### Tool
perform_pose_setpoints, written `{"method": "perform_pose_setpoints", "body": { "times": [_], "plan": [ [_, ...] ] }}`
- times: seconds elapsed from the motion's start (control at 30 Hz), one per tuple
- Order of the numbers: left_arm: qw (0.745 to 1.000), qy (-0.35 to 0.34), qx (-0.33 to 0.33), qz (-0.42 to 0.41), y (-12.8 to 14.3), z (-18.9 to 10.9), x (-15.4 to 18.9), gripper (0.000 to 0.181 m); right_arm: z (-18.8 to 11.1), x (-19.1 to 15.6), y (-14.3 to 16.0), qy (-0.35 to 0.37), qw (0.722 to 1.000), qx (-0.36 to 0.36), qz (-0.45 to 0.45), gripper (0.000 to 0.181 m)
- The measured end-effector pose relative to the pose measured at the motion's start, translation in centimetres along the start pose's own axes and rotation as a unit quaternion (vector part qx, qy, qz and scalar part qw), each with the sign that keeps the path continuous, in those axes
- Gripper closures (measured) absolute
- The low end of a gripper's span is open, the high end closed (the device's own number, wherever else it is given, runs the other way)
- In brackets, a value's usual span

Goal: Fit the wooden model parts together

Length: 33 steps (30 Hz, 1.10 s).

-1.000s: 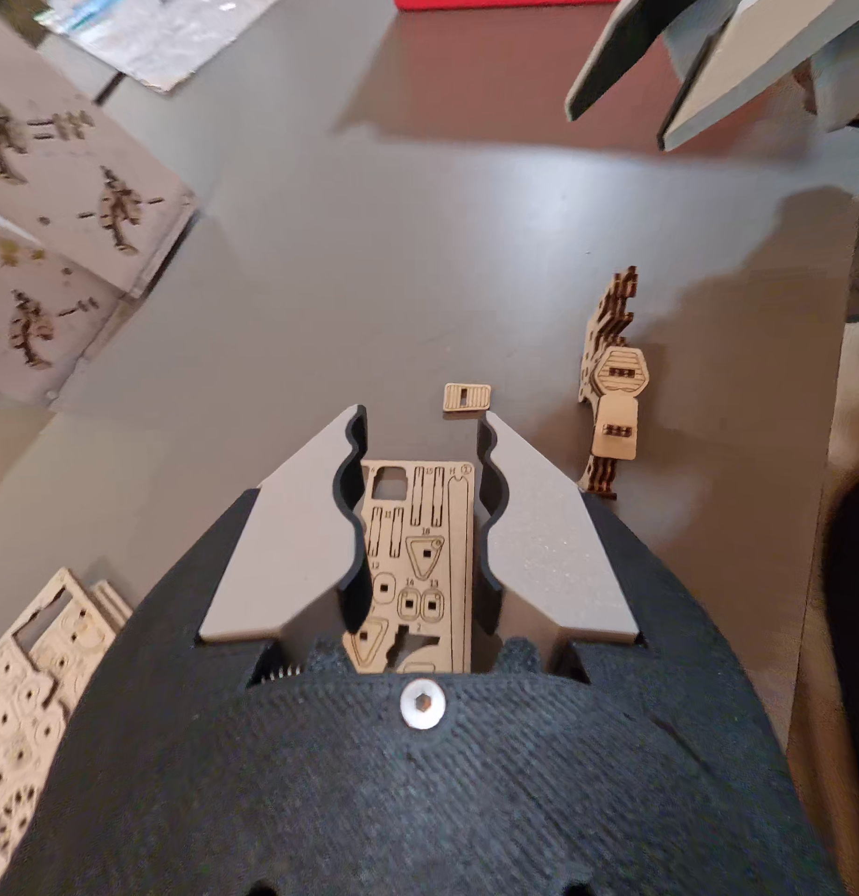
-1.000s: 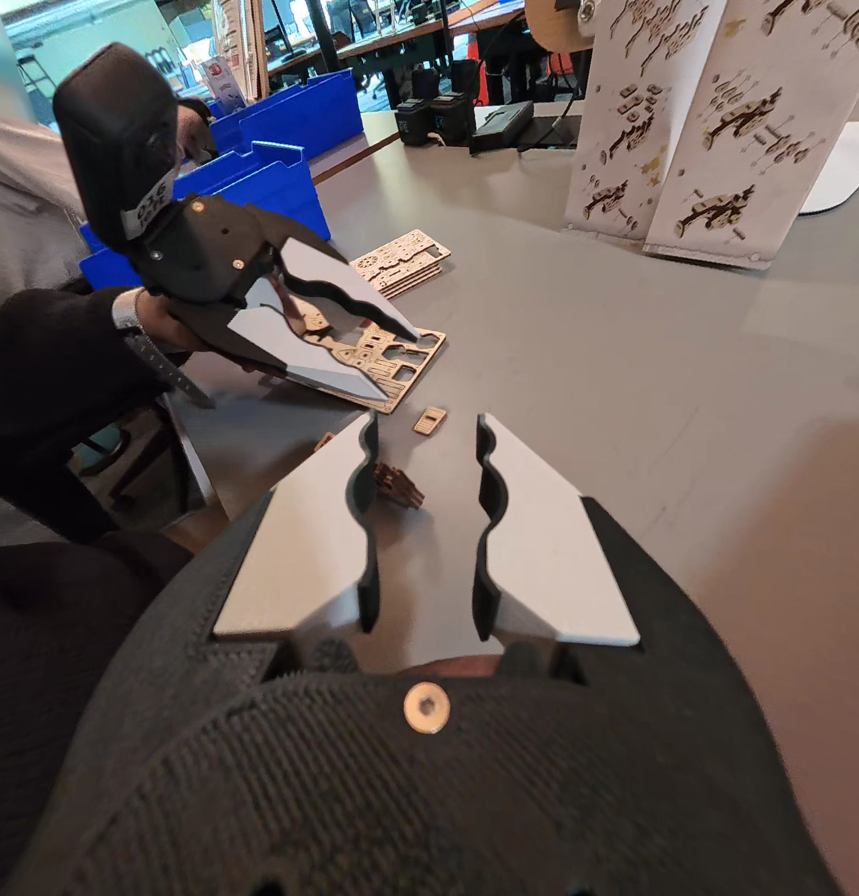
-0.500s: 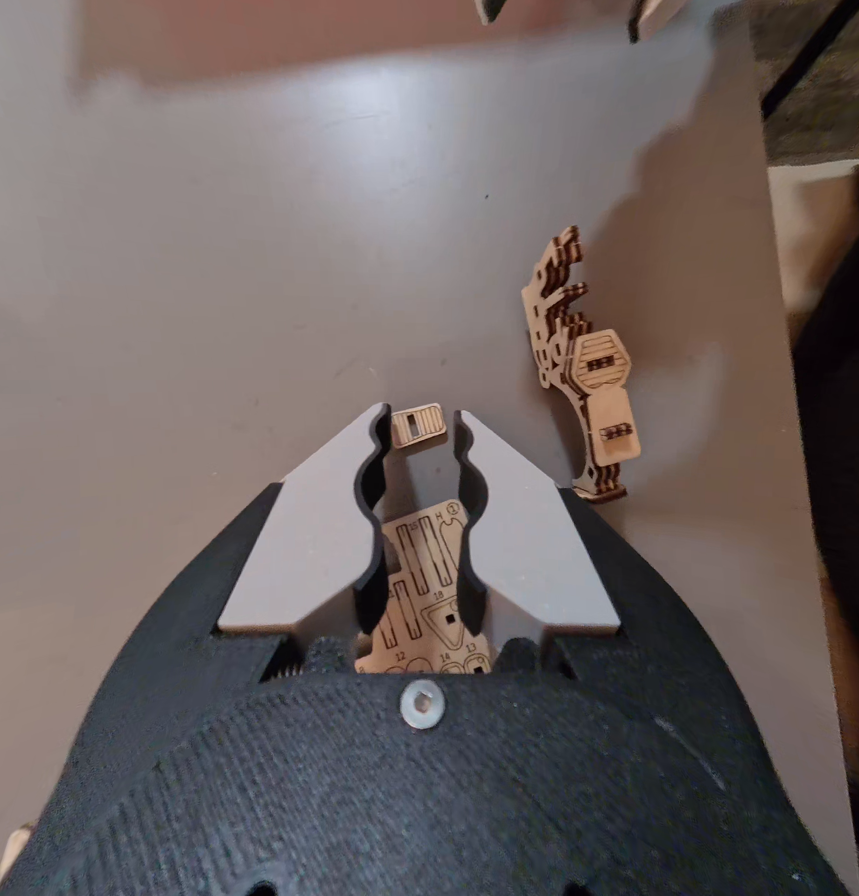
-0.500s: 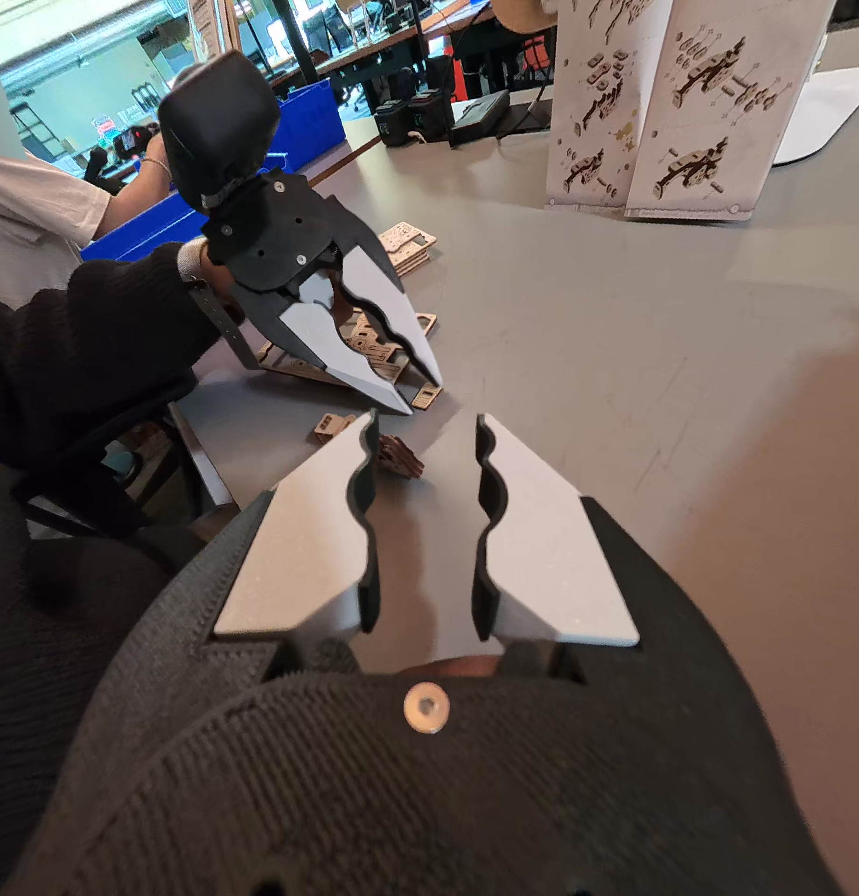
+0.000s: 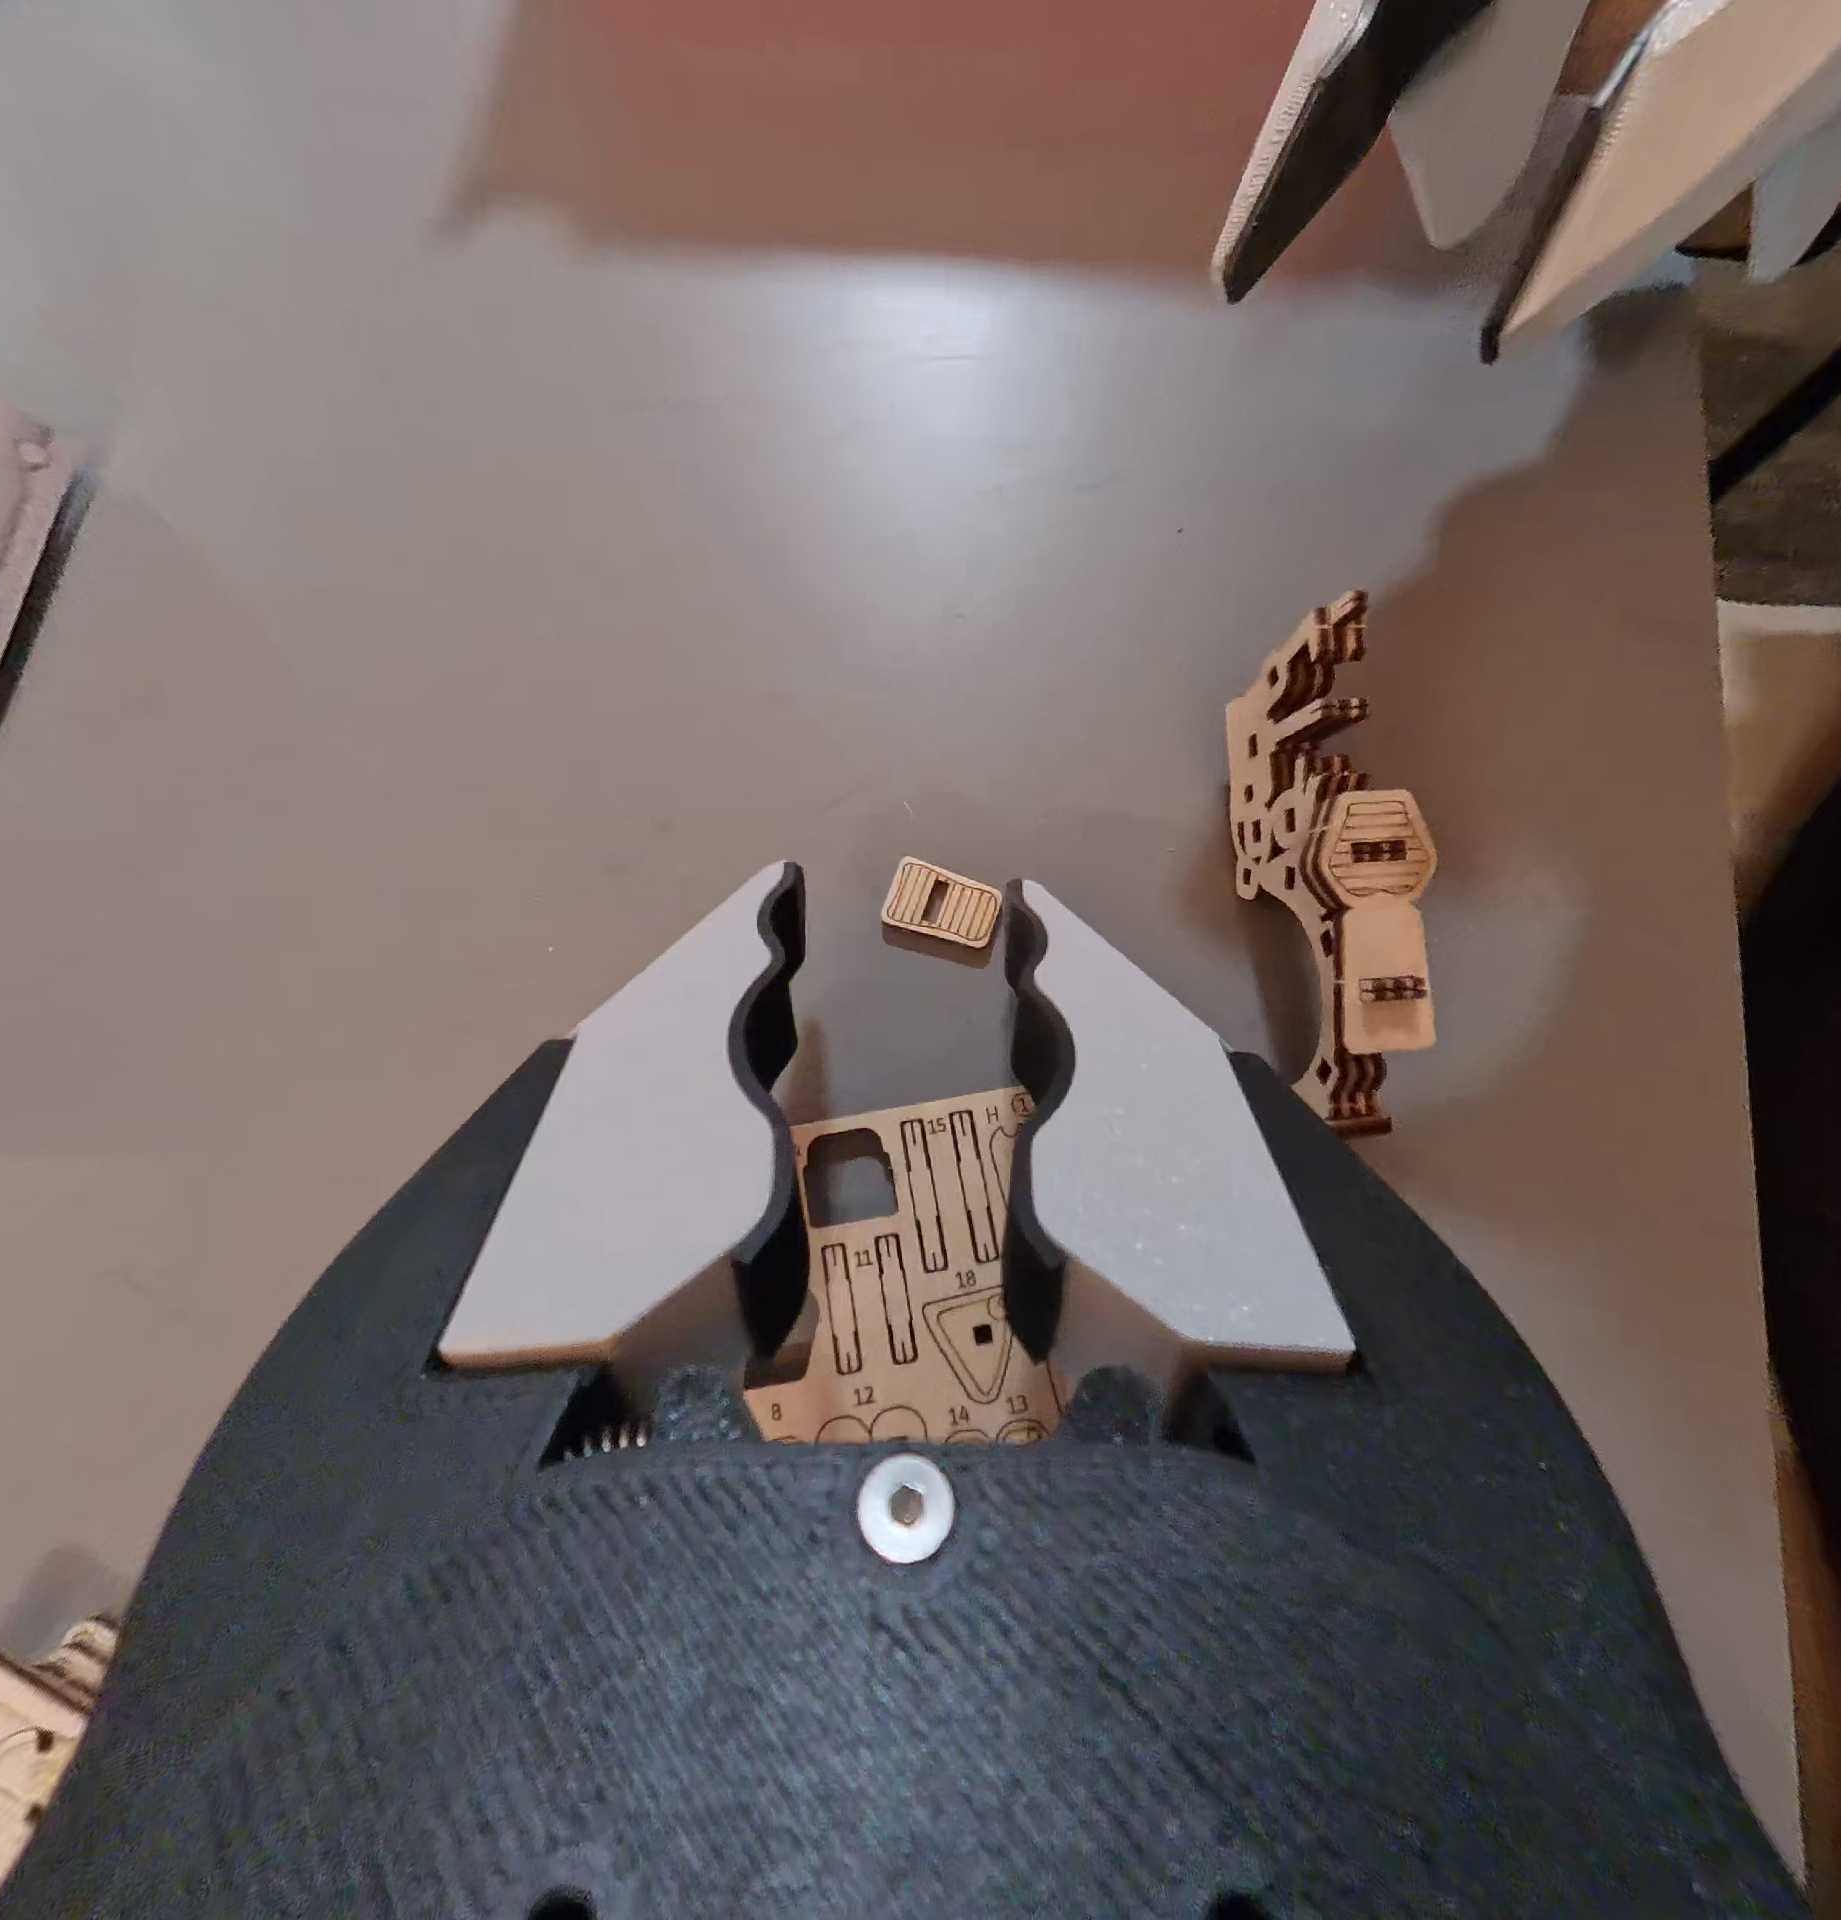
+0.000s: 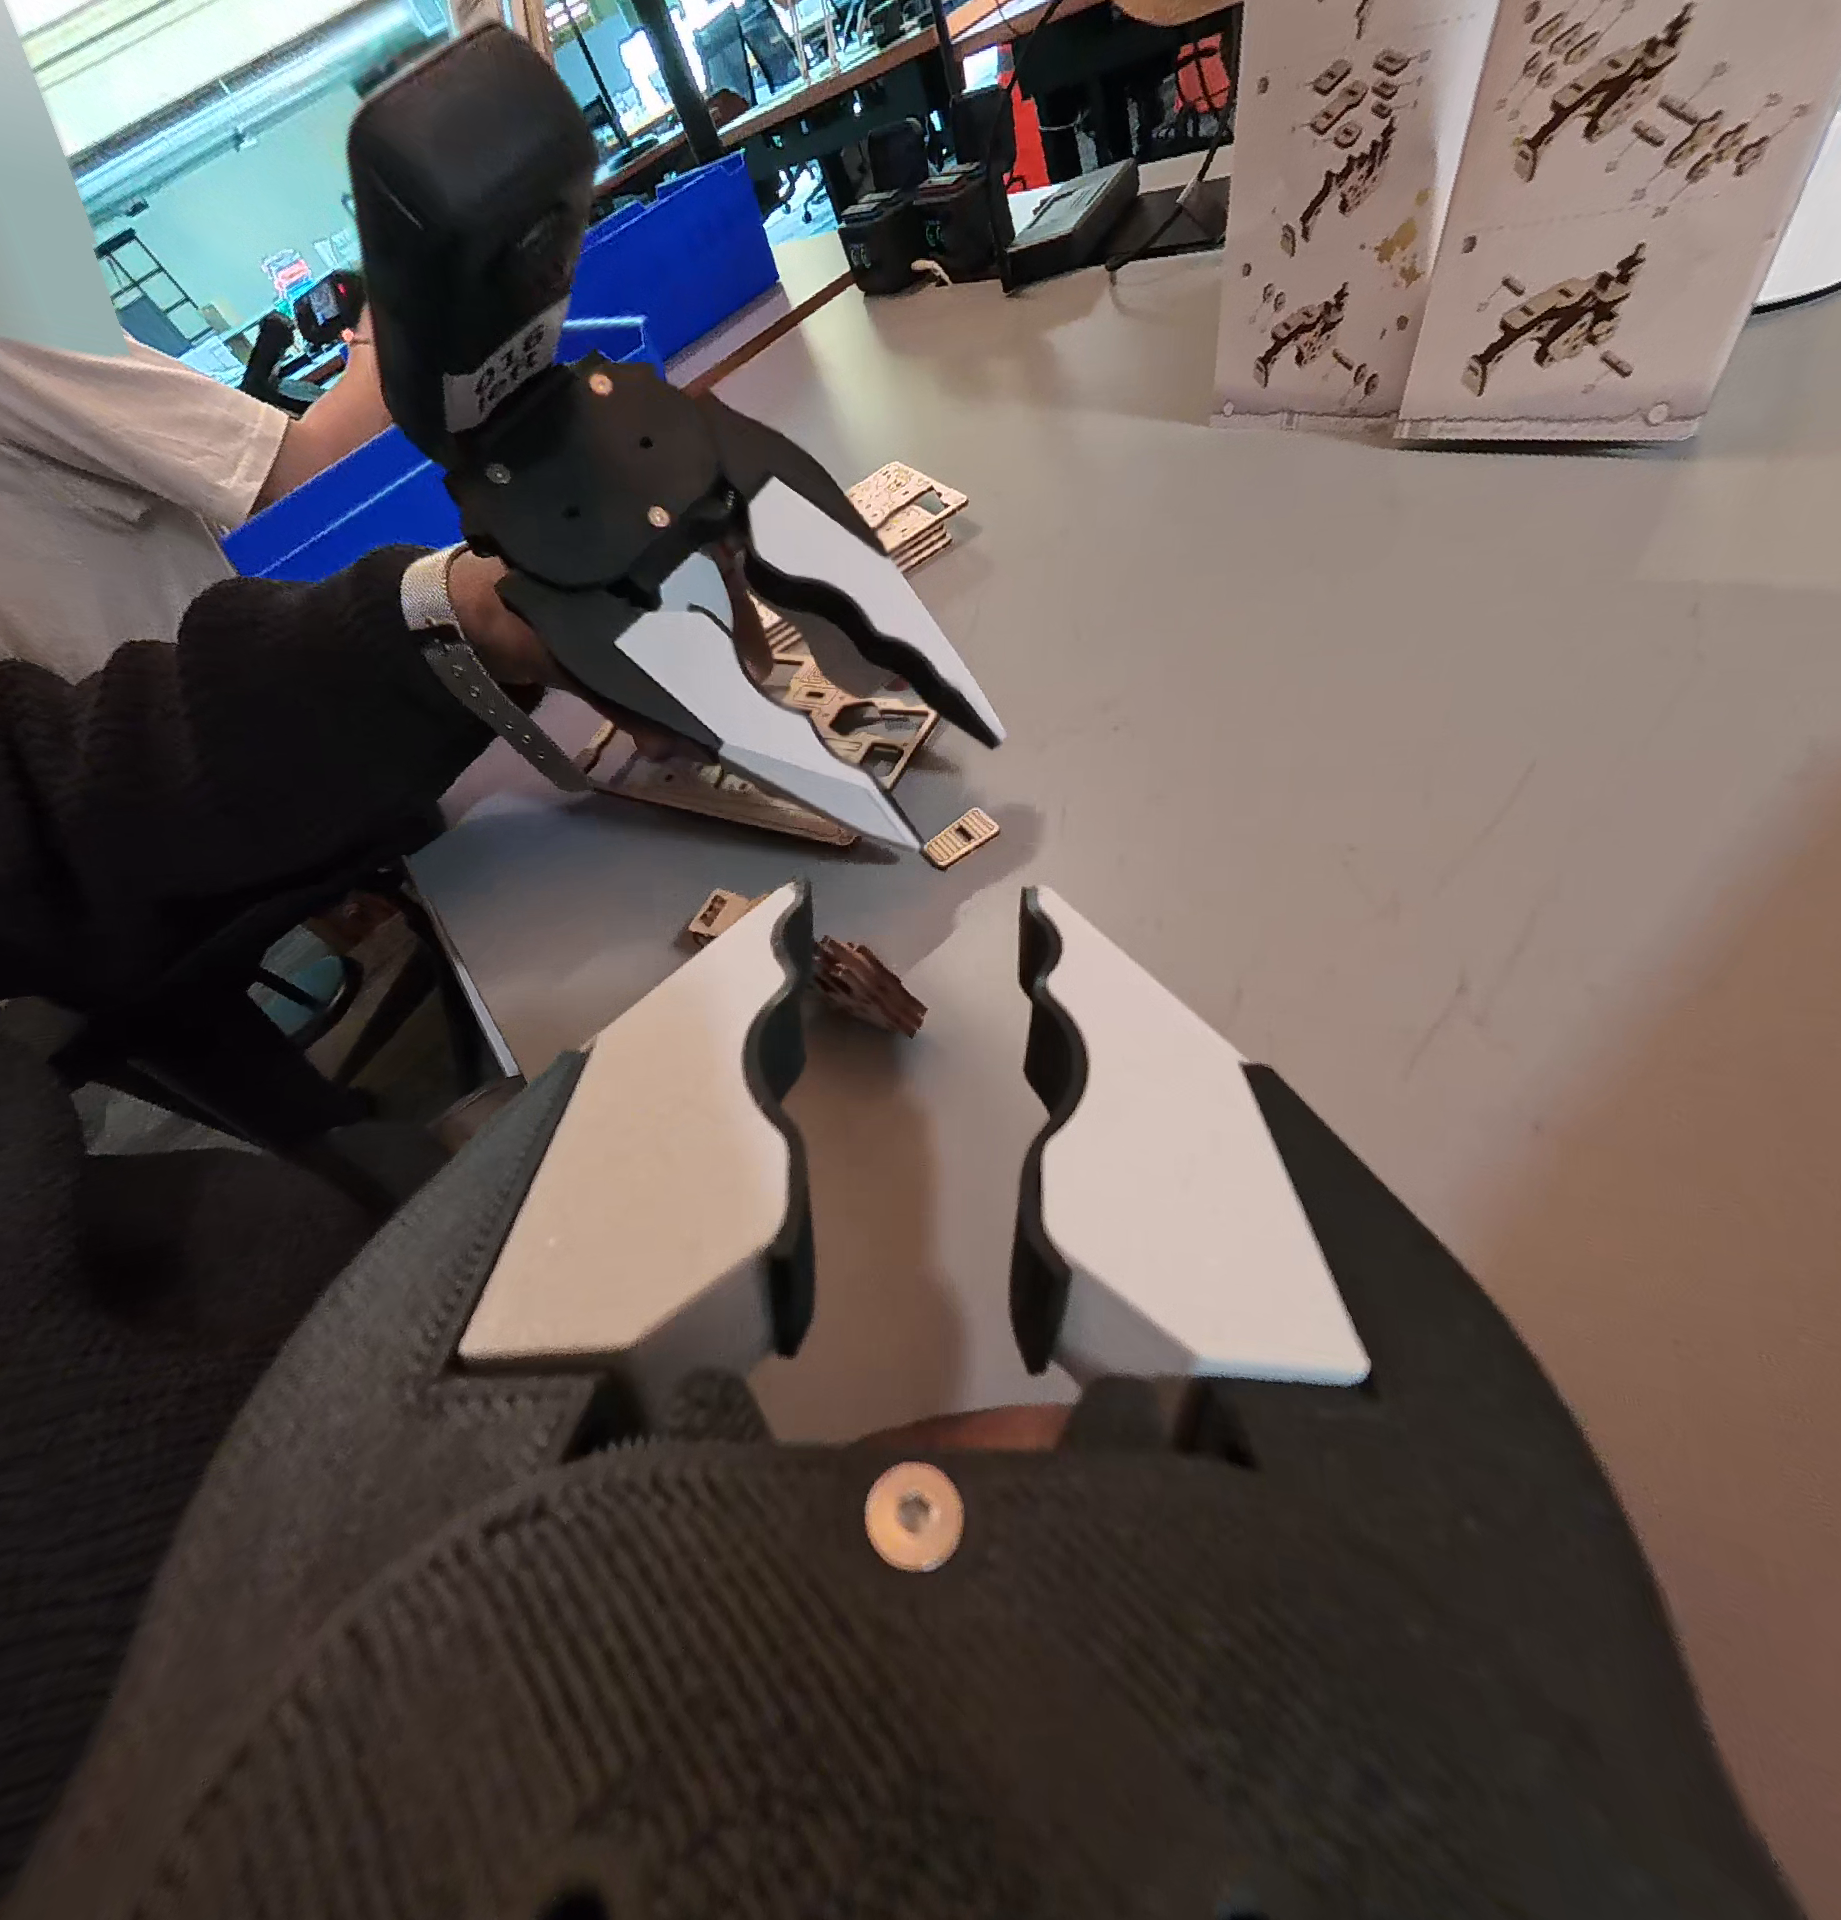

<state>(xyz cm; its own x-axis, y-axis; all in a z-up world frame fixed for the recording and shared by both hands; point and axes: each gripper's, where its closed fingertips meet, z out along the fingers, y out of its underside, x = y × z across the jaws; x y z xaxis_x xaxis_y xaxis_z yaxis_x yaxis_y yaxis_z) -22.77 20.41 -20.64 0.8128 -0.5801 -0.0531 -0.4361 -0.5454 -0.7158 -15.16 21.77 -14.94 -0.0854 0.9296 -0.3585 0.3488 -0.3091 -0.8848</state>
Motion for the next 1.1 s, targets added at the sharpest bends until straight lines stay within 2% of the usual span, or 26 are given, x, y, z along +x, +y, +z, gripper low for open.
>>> {"method": "perform_pose_setpoints", "body": {
  "times": [0.2, 0.4, 0.5, 0.63, 0.83, 1.0, 1.1],
  "plan": [
    [1.000, -0.016, 0.001, -0.024, 0.1, 0.6, -0.2, 0.144, 0.2, 0.0, 0.2, 0.001, 1.000, -0.008, -0.029, 0.143],
    [0.997, -0.029, 0.031, -0.069, -0.3, -0.3, -0.9, 0.146, 0.5, 0.3, 0.7, 0.008, 0.998, -0.021, -0.055, 0.143],
    [0.994, -0.049, 0.045, -0.091, -0.7, -1.6, -1.3, 0.146, 0.5, 0.5, 0.7, 0.014, 0.997, -0.021, -0.066, 0.143],
    [0.980, -0.060, 0.115, -0.150, -1.4, -4.3, -0.5, 0.146, 0.6, 0.9, 1.0, 0.026, 0.995, -0.029, -0.087, 0.143],
    [0.963, -0.097, 0.178, -0.175, 0.3, -6.9, 0.9, 0.149, 0.6, 1.2, 0.9, 0.020, 0.996, -0.031, -0.080, 0.142],
    [0.968, -0.057, 0.174, -0.173, 0.5, -5.9, 1.6, 0.149, 0.7, 1.3, 0.4, 0.008, 0.997, -0.021, -0.069, 0.142],
    [0.959, -0.044, 0.198, -0.198, 0.3, -6.5, 1.6, 0.149, 1.0, 1.3, 0.5, 0.006, 0.997, -0.027, -0.067, 0.143]
  ]
}}
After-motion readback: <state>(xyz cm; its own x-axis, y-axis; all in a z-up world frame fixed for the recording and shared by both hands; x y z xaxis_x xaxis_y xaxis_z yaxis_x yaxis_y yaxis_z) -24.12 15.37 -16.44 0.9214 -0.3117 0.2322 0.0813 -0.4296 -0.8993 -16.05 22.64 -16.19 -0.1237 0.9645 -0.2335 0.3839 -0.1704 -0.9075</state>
